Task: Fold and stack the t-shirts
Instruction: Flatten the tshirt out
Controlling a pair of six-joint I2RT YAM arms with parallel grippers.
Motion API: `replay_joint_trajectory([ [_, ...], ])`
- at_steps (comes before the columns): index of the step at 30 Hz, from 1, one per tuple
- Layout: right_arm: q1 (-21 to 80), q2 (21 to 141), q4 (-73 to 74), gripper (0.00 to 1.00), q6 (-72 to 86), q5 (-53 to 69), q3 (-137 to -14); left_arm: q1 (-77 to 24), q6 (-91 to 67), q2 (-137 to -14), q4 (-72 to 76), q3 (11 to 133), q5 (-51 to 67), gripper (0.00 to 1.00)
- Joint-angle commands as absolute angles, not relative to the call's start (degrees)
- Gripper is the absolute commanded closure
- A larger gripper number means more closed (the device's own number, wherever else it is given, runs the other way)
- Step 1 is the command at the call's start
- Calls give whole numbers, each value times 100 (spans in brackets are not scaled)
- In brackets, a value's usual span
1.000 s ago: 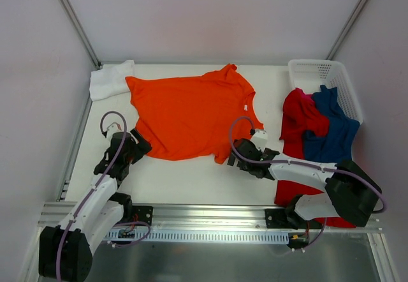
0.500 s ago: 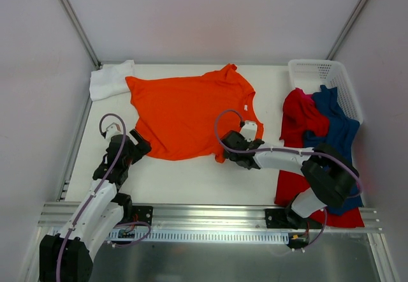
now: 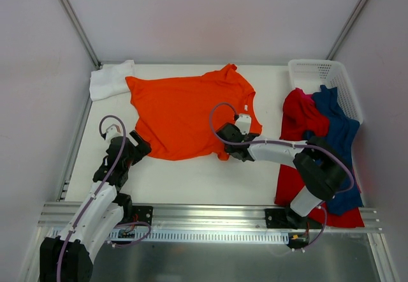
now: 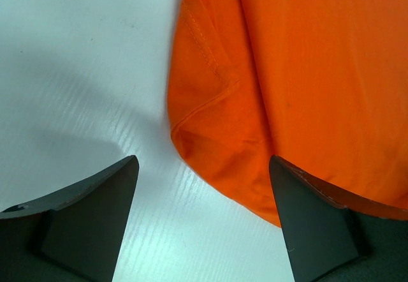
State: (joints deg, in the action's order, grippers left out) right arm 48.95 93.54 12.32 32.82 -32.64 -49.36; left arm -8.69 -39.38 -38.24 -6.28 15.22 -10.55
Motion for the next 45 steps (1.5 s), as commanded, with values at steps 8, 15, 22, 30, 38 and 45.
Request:
replay_joint_trajectory([
  [8,4896,8438,2645,100,2954,-3664,-6186,-914,-3850,-3691,-475,1450,-1081,16],
  [15,4685,9280,2830,99,2259,-3498,-7741,-914,-3832,-3665,-475,1441,-1037,16],
  [22,3993,11920,3048,99,1898,-2850,-9920,-914,-3806,-3507,-492,1380,-984,16],
  [30,3050,14122,3104,93,1469,-2400,-13144,-914,-3797,-3454,-492,1345,-949,16],
  [38,2751,13284,2339,0,1239,-2496,-12720,-914,-3823,-3507,-475,1353,-984,16],
  [45,2979,11604,1871,1,1239,-2795,-10574,-914,-3823,-3560,-466,1362,-984,16],
])
